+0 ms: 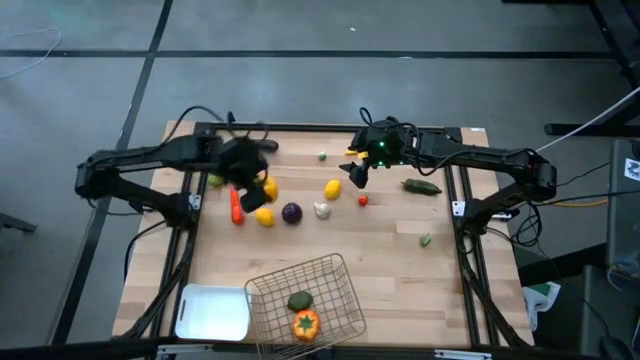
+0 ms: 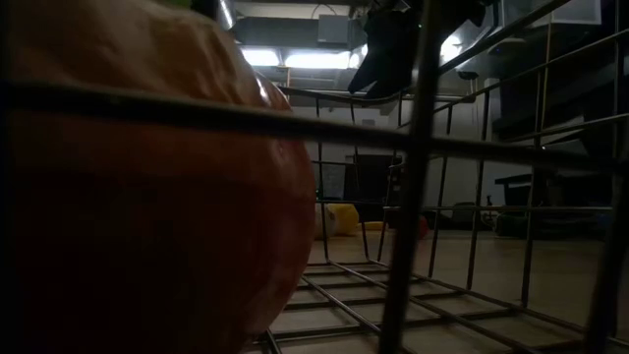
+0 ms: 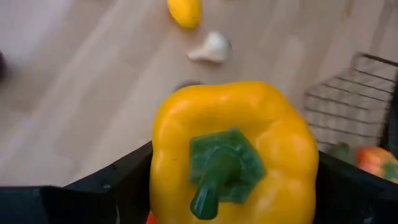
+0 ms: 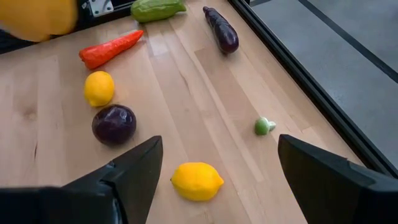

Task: Sort produce into baskets
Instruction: Put the yellow bell pepper into the white bin

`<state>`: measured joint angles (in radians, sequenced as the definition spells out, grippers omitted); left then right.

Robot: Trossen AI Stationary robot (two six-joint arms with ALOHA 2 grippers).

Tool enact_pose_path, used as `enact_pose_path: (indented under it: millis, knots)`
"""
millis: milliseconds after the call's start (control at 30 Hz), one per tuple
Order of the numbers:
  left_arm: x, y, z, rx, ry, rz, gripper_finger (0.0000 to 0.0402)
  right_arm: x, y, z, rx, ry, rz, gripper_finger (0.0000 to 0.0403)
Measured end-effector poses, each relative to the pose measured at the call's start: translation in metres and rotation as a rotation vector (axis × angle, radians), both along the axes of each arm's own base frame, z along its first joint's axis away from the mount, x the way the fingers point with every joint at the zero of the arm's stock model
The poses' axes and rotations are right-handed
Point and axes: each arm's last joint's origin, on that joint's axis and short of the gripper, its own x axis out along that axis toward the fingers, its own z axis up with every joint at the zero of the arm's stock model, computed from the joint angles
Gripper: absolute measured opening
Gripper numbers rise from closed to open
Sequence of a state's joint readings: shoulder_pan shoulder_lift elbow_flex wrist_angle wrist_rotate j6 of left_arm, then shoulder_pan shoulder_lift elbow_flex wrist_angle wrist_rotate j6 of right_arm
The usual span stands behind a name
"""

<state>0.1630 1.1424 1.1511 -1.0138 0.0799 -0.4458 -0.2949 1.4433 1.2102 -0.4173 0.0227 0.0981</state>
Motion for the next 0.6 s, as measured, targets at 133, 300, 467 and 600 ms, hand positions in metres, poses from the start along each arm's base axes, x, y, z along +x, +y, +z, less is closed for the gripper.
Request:
enact_pose_path:
  millis: [133,300,467,600]
  knots:
    - [-0.017,-0.030,0.005,-0.113,0.045,0.062,0.0317,0.000,0.000,0.000,0.001,0.000,-0.001,0.0315]
    - [-0.029,-0.068,0.003,-0.242,0.140,0.116,0.0317,0.000,0.000,0.000,0.002,0.002,-0.001,0.0315]
    - [-0.034,-0.105,-0.001,-0.352,0.205,0.172,0.0317,0.000,0.000,0.000,0.002,0.003,-0.001,0.0315]
    - [-0.036,-0.135,-0.010,-0.394,0.293,0.229,0.0318,0.000,0.000,0.000,0.002,0.003,-0.001,0.0315]
